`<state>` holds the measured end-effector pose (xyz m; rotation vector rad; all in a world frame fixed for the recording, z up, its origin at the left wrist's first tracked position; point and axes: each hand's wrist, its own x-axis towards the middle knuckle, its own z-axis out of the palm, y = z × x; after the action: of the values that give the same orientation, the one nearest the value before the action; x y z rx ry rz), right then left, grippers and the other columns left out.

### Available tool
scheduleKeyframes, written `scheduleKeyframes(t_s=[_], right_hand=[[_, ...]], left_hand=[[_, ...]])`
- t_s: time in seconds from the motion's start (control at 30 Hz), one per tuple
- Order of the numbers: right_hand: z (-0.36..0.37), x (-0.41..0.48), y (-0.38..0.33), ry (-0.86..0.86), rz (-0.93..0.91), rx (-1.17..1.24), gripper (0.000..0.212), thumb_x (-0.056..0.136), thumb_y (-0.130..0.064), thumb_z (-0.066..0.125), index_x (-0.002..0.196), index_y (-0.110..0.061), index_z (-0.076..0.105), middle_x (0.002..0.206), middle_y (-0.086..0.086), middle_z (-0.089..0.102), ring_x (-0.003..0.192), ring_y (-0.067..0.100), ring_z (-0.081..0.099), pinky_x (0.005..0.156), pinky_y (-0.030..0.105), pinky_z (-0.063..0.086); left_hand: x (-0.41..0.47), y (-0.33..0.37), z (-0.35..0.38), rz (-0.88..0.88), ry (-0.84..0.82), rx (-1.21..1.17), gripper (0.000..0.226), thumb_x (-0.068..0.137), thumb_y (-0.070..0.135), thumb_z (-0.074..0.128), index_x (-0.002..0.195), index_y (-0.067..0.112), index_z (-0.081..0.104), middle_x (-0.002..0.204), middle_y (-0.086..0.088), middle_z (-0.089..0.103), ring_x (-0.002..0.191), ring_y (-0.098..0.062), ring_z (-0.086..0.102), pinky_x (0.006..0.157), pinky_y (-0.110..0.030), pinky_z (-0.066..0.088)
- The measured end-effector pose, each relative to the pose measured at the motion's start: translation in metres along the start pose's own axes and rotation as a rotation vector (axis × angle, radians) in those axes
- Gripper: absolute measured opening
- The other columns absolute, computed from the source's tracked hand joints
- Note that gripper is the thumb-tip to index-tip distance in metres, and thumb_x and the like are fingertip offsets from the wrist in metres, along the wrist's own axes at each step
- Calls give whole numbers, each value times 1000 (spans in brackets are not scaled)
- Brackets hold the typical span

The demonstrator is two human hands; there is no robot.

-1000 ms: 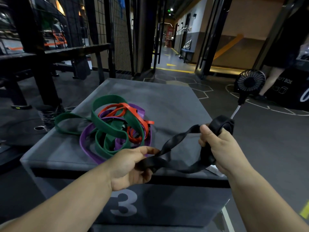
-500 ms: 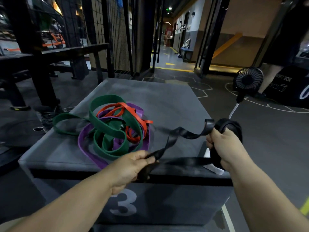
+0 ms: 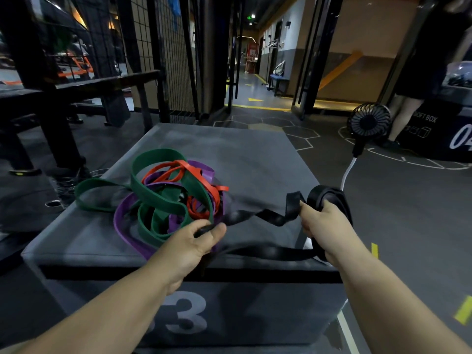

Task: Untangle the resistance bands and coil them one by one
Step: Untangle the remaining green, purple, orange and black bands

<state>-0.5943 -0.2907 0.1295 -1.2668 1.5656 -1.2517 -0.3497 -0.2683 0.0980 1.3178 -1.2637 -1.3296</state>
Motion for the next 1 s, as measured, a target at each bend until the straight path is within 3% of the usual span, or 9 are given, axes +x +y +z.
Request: scheduleKeyframes(t_s=[0.07, 0.13, 0.27, 0.37, 0.53, 0.63, 0.77, 0.9, 1.0], right_hand=[[1, 0, 0, -18, 0, 1, 41, 87, -41, 68, 68, -20, 38, 46, -8, 36, 45, 12, 29, 51, 31, 26], [3, -1, -1, -21, 6, -17, 42, 86, -42, 68, 67, -20, 37, 45, -9, 35, 42, 11, 28, 49, 29, 26], [7, -5, -4, -27, 4, -65, 45, 85, -46, 67, 65, -21, 36, 47, -7, 35, 38, 9, 30, 48, 28, 27], [11, -10, -7, -50, -16, -107, 49, 81, -55, 67, 67, -19, 35, 52, -2, 35, 41, 11, 30, 48, 28, 28], [18, -16, -9, -91, -36, -16, 44, 84, -42, 71, 45, -25, 57, 40, -16, 42, 35, 0, 38, 52, 23, 28], [24, -23, -9, -99, -55, 2, 45, 84, -36, 73, 44, -25, 55, 38, -18, 45, 35, -3, 43, 53, 21, 28], [36, -29, -7, -90, -60, -25, 46, 81, -36, 76, 43, -24, 54, 37, -16, 41, 35, -1, 40, 51, 21, 29], [42, -29, -4, -50, -67, -58, 46, 78, -38, 79, 52, -21, 45, 39, -15, 40, 37, 0, 40, 54, 26, 32], [41, -26, -1, -36, -58, -86, 42, 76, -42, 79, 58, -20, 48, 40, -14, 39, 38, 1, 38, 54, 26, 32]], left_hand=[[3, -4, -3, 67, 79, 294, 81, 60, 78, 64, 115, 17, 64, 98, 3, 71, 94, -13, 65, 91, -32, 48], [5, -7, -5, 165, 149, 519, 77, 66, 83, 54, 101, 15, 65, 94, -1, 68, 91, -19, 63, 82, -33, 47], [6, -11, -2, 427, 288, 642, 35, 93, 43, 51, 118, 18, 47, 82, 6, 56, 74, -10, 57, 68, -32, 46], [5, -13, 1, 531, 236, 684, 33, 97, 19, 52, 128, 25, 44, 75, 10, 55, 72, 0, 56, 63, -15, 43], [0, -16, 6, 505, 102, 725, 25, 94, 9, 52, 105, 29, 61, 98, 14, 60, 96, -6, 56, 84, -28, 47], [2, -19, 10, 464, 17, 749, 29, 87, 6, 54, 84, 35, 58, 84, 11, 52, 89, -9, 51, 75, -11, 39], [-2, -16, 20, 192, -209, 428, 25, 76, 22, 49, 90, 31, 68, 95, -7, 65, 92, -23, 64, 86, -32, 53], [-14, -7, 24, 41, -357, -154, 24, 82, -6, 45, 92, 4, 65, 82, -13, 71, 84, -22, 67, 80, -28, 51], [-18, 0, 19, -14, -463, -406, 27, 75, 14, 49, 97, 1, 58, 70, -16, 61, 73, -25, 61, 84, -37, 45]])
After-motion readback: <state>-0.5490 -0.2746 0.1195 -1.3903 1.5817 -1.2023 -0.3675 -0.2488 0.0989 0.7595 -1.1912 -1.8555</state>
